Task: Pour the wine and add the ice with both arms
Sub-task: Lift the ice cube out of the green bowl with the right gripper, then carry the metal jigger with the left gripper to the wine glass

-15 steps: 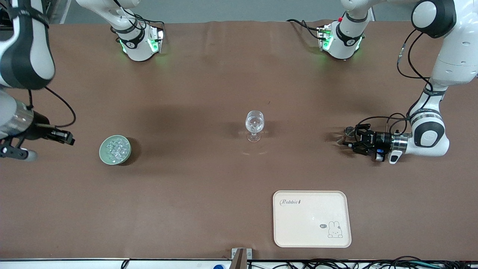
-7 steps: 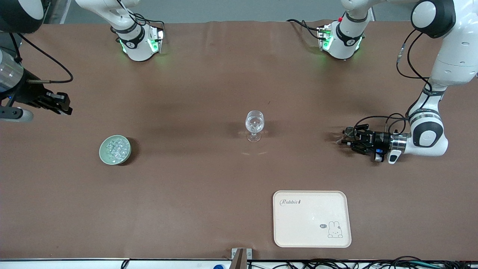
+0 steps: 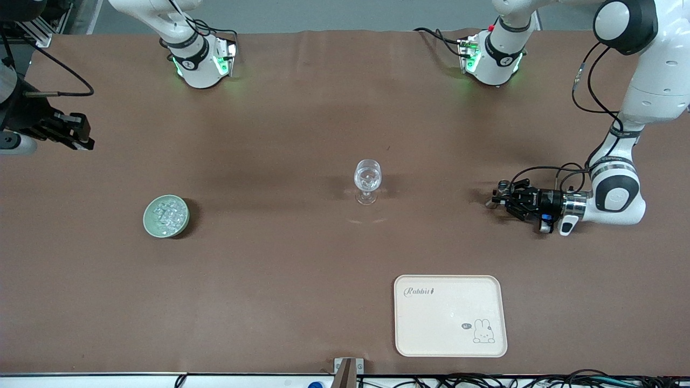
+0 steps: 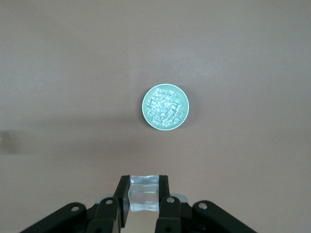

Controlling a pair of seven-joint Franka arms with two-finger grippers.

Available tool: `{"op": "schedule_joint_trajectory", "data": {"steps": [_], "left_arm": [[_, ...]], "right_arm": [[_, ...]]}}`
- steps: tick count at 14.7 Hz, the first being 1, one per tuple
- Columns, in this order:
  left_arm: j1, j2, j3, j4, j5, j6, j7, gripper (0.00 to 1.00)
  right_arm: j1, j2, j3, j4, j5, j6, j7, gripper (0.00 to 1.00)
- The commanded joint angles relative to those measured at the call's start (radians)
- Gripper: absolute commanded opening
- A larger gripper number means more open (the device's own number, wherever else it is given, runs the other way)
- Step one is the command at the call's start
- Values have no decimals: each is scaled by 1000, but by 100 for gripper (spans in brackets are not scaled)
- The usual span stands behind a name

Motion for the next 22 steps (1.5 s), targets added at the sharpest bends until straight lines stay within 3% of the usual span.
{"op": "schedule_joint_trajectory", "data": {"steps": [1, 14, 22], "left_arm": [[-1, -15, -3, -10, -27, 12, 11, 6], [2, -135, -125, -8, -128, -2, -259, 2], [-19, -251, -345, -30, -155, 183, -535, 2]], "right_arm": [[-10, -29, 0, -36, 3, 6, -28, 2], [-27, -19, -2, -35, 11, 55, -30, 2], [-39, -9, -2, -35, 13, 76, -44, 2]]}}
